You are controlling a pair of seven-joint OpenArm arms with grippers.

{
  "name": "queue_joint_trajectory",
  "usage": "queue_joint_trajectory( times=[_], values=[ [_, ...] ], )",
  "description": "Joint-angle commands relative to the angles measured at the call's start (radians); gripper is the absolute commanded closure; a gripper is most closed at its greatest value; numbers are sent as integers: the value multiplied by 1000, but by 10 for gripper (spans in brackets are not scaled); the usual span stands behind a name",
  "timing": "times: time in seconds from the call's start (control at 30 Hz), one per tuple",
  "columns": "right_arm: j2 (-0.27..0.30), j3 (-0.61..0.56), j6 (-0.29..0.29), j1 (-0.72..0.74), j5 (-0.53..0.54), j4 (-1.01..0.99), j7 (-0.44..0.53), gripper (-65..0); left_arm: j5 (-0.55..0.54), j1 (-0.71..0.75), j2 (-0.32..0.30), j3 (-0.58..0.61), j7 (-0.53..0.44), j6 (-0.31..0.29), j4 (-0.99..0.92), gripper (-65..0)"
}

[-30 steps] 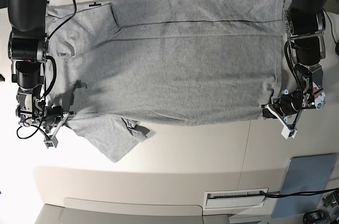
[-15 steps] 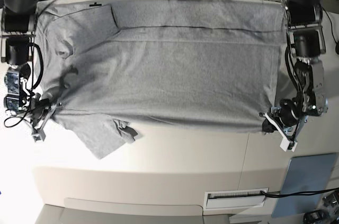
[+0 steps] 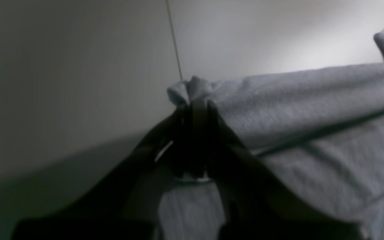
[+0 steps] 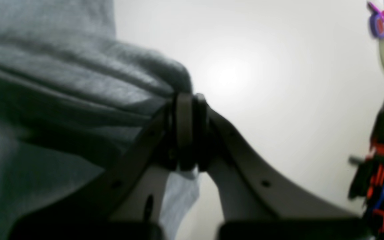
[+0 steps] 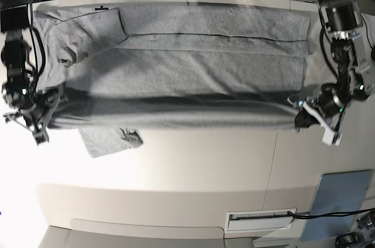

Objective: Fold the T-shirt properly
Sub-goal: 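Grasp the hem corners and fold the hem up toward the collar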

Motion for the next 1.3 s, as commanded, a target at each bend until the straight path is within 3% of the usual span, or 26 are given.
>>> queue_joint_trajectory(
  times=[0.0, 0.37, 0.63, 1.0, 1.27],
  values=[
    [28, 39, -22, -15, -12, 35, 8, 0, -28, 0, -18, -19, -8, -10, 31, 0],
    [28, 268, -92, -387, -12, 263, -3, 0, -71, 216, -18, -46, 17, -30, 146, 0],
    [27, 293, -171, -544, -63, 364, -18, 0, -71, 276, -58, -46, 12, -64, 149, 0],
    [-70, 293, -192, -565, -114, 361, 0, 0, -70, 289, -71, -46, 11, -64, 149, 0],
    [-71, 293, -193, -565, -131, 361, -19, 0, -125, 288, -104, -46, 74, -64, 165, 0]
  ],
)
